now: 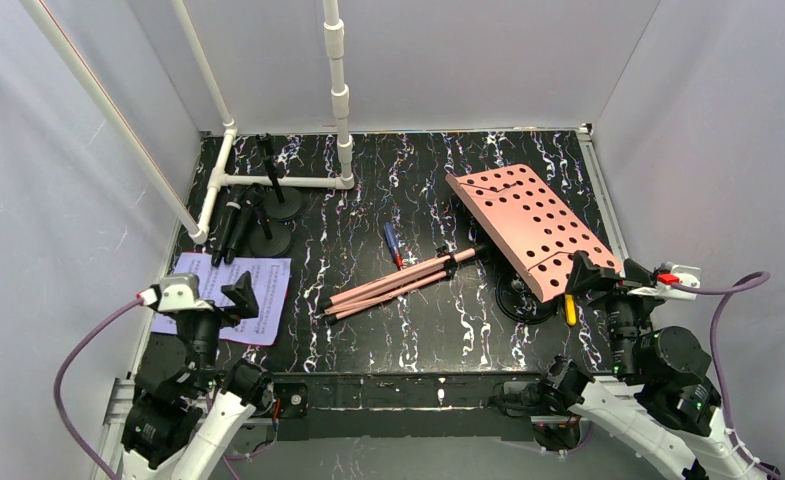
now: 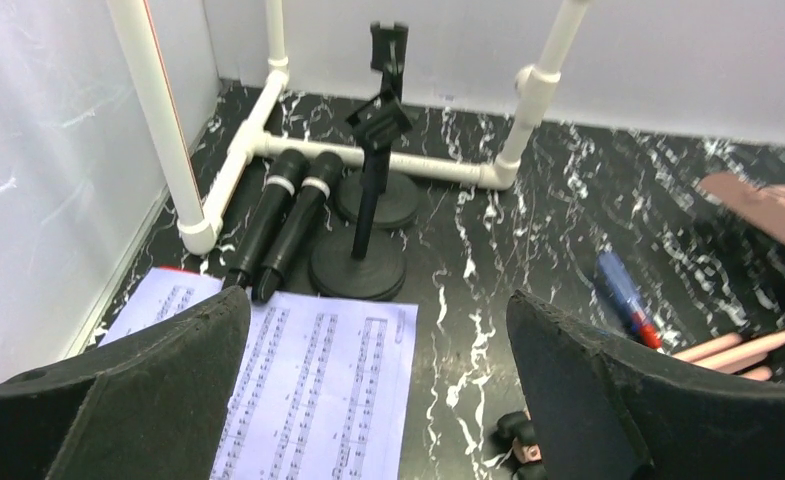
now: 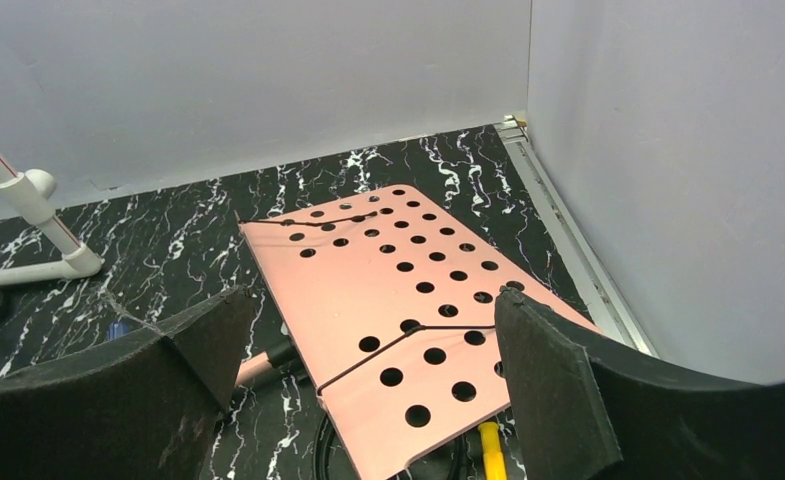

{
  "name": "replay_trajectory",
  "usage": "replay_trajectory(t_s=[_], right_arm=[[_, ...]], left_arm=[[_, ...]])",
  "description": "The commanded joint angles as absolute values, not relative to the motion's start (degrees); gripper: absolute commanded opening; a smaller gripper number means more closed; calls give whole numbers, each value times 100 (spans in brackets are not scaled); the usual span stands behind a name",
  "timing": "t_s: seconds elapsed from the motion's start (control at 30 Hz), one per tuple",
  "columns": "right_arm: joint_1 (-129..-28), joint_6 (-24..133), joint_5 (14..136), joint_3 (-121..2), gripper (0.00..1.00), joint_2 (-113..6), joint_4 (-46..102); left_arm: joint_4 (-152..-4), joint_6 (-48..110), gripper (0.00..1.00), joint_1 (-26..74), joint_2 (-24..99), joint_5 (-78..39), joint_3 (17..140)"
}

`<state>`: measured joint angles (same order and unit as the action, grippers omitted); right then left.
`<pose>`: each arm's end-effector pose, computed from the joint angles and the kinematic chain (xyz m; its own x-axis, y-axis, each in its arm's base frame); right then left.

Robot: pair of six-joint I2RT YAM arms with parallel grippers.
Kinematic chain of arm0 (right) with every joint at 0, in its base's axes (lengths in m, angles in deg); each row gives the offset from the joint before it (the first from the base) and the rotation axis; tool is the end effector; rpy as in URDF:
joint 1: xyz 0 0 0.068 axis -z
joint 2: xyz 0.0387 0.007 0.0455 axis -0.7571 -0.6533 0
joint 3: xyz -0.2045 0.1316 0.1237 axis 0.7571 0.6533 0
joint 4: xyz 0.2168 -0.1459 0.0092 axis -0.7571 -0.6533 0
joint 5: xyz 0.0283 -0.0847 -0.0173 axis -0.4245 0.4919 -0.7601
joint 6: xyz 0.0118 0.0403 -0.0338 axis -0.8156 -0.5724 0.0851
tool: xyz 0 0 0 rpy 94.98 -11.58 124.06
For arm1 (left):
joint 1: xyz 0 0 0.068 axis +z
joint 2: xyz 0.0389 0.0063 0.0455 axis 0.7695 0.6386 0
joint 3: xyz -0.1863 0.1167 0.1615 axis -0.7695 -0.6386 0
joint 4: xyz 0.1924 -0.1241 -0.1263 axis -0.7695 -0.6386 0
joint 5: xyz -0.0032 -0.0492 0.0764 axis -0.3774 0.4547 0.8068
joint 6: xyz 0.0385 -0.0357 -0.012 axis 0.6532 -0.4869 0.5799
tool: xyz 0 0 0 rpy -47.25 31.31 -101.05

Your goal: Pack up the instrument practice props

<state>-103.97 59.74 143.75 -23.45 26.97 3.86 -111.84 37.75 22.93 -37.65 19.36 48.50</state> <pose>0.0244 -0.0196 0.3398 0.1399 0.2213 -0.9651 0.0949 0.9672 0.2356 0.0080 0.0162 0.3424 0.1653 -0.1640 -0.9725 -0.0320 0.9847 -0.1715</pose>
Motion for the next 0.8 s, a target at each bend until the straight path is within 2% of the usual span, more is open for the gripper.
replay_trajectory(t_s=[0.0,0.77], right_arm=[[-10390,6014,14552,-2284,99,2715,671],[-10089,6126,14758,-2089,99,2723,961]], left_arm=[[-11186,3899,98,2298,-4832,1983,4609],[-10950,4107,98,2297,-4880,2206,4397]])
